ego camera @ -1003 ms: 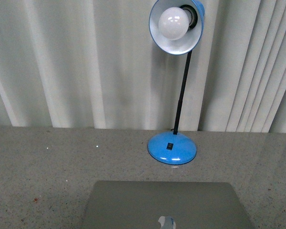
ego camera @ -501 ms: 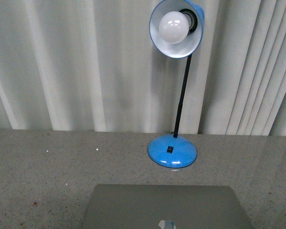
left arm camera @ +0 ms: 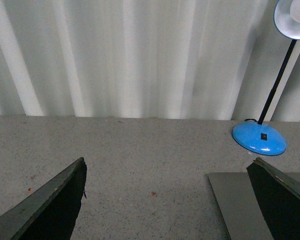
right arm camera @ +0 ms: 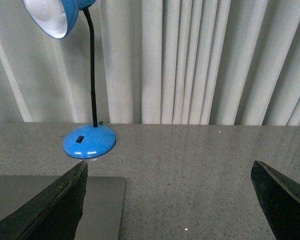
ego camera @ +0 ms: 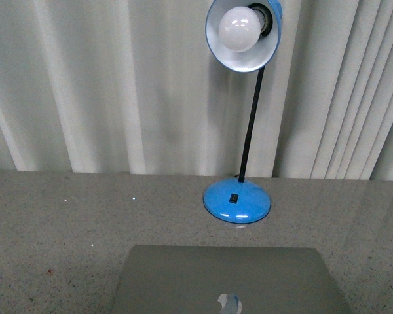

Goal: Close laptop

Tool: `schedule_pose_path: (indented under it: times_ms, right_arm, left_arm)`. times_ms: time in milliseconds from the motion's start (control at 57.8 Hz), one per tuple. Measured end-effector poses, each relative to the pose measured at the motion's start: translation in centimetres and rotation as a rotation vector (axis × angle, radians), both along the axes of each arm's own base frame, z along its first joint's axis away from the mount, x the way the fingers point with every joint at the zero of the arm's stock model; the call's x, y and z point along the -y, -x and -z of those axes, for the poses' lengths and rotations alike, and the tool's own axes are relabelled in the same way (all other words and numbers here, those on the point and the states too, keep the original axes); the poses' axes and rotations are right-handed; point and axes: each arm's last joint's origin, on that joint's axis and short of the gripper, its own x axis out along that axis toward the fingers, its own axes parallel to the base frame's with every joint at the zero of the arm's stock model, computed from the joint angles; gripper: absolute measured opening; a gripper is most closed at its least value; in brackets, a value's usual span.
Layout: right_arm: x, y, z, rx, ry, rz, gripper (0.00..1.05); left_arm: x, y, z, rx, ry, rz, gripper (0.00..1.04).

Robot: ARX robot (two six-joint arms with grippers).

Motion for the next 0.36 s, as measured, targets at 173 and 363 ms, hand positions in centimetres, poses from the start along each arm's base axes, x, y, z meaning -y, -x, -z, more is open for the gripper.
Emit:
schedule_pose_path:
  times_ms: [173,363]
  right_arm:
    - [0.00,0.00,0.00,0.000,0.000,0.000,0.97]
    - [0.00,0.00,0.00,0.000,0.000,0.000,0.97]
  left_arm:
    - [0.00,0.00,0.00,0.000,0.000,0.000,0.98]
    - [0.00,0.00,0.00,0.000,0.000,0.000,0.98]
